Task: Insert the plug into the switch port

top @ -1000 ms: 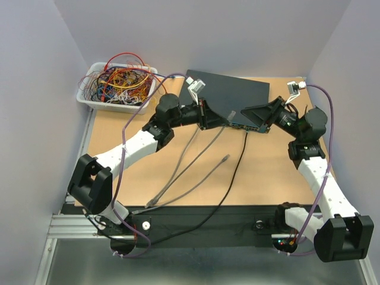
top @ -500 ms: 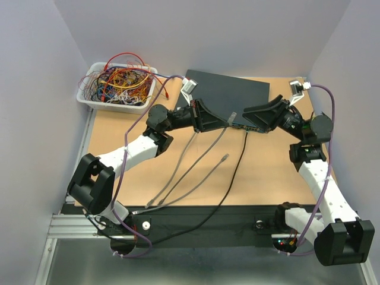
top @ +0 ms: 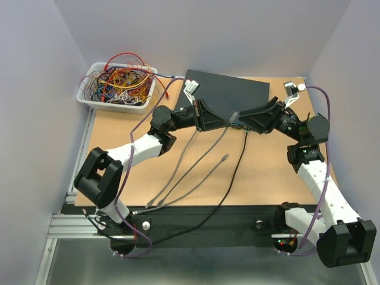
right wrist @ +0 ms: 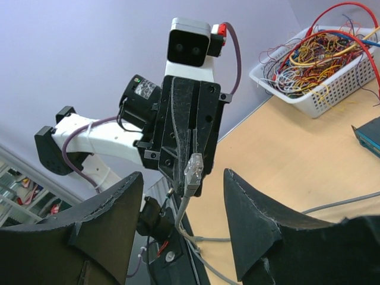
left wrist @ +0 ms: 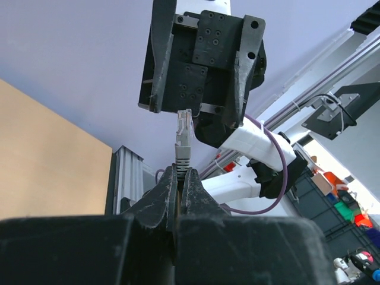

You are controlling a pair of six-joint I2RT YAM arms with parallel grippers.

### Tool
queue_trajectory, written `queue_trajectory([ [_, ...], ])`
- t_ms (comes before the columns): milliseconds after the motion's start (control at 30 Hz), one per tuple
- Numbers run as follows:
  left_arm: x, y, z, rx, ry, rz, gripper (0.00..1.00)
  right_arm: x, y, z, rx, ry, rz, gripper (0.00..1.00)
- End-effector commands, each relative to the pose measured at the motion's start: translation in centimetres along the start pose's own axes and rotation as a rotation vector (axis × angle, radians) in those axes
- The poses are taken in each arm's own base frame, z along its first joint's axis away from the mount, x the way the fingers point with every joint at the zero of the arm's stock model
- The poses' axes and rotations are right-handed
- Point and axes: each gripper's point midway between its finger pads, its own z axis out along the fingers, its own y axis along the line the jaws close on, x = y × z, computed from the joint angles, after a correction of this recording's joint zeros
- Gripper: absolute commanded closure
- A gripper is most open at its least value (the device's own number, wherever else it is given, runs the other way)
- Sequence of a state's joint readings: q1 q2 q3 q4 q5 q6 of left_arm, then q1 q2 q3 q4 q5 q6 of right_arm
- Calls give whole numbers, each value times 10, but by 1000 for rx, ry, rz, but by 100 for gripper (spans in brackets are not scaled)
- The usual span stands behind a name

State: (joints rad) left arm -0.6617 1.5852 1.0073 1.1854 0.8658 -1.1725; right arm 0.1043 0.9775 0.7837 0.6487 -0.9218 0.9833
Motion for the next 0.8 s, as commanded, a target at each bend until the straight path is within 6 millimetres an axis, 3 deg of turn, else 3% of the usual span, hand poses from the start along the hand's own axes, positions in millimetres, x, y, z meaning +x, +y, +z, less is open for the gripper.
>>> queue_trajectory([
  [0, -8, -26, 3, 87, -26, 68, 100, -4, 13, 5, -21, -7, -61, 40],
  [367, -4, -19, 10, 87, -19, 42, 100, 7, 1, 15, 29, 10, -49, 50],
  [500, -3, -18, 11, 87, -21, 39, 100, 10, -3, 16, 40, 12, -43, 62],
  [600, -3, -19, 11, 89, -21, 43, 100, 12, -8, 16, 58, 17, -35, 78],
  [633, -4, -17, 12, 85, -20, 39, 100, 12, -9, 16, 65, 13, -40, 87],
  [733, -3, -14, 12, 71, -14, 39, 100, 12, -14, 15, 90, 15, -34, 100],
  [767, -3, -11, 12, 61, -13, 38, 97, 9, -15, 15, 104, 6, -37, 100],
])
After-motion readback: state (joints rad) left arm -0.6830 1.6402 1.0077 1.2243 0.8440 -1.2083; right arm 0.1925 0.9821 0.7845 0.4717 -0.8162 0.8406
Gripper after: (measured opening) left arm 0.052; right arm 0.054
